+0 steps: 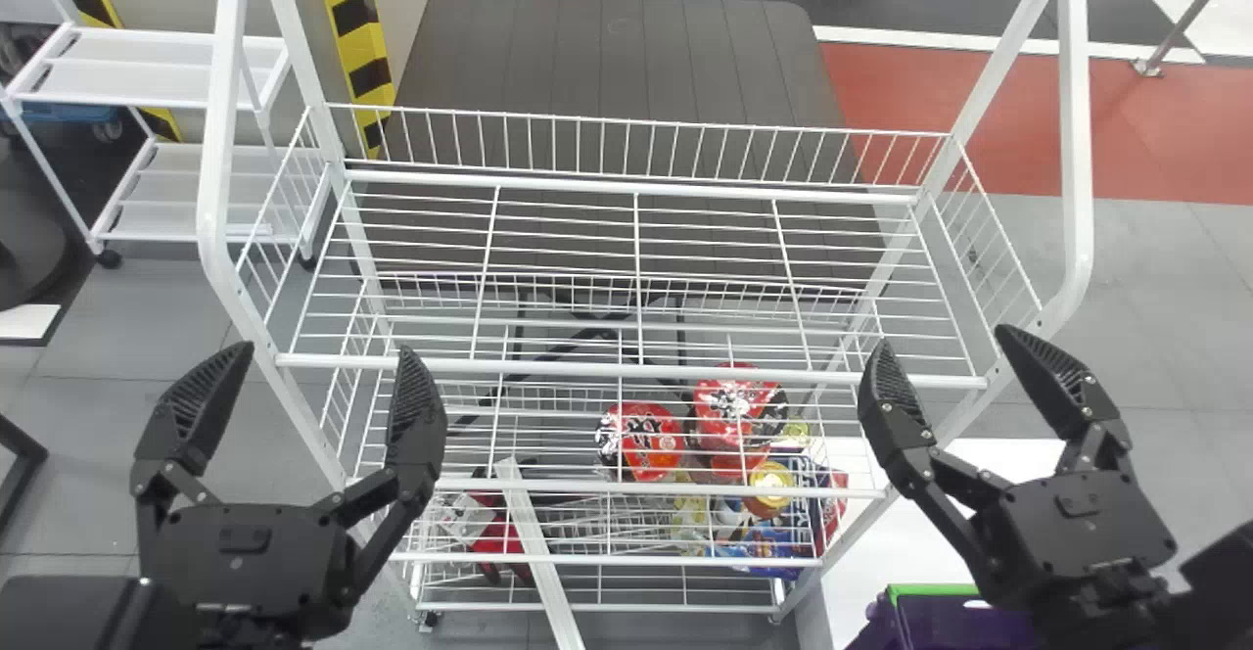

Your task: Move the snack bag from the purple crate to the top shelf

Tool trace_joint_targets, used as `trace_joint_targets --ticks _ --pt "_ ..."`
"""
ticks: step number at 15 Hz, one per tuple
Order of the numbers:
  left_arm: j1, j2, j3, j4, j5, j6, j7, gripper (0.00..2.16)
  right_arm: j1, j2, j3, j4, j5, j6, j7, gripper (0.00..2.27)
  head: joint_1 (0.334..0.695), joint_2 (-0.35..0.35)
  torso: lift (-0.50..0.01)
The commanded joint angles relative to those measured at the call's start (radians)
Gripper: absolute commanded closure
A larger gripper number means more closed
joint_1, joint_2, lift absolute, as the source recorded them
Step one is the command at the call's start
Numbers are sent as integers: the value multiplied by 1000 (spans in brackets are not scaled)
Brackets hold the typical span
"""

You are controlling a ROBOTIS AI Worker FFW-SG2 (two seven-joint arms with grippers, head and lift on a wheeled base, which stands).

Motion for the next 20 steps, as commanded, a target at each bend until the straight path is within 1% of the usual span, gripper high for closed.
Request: trace_joint_targets --ticks 1,9,15,17,20 --pt "1 0 0 -4 -4 5 0 90 4 0 2 6 1 -3 3 184 695 -81 0" --pt "7 2 0 -16 -6 14 -2 90 1 -5 13 6 6 -3 -8 181 695 -73 0" --pt "3 2 0 -18 -4 42 -3 90 -10 -3 15 -22 3 138 -25 174 695 -77 0" --pt "6 2 0 -19 -4 42 -3 90 -10 -3 22 -28 39 135 -23 164 695 -76 0" --pt "7 2 0 -19 -4 42 -3 90 -13 -3 28 -54 46 212 -21 167 695 -69 0"
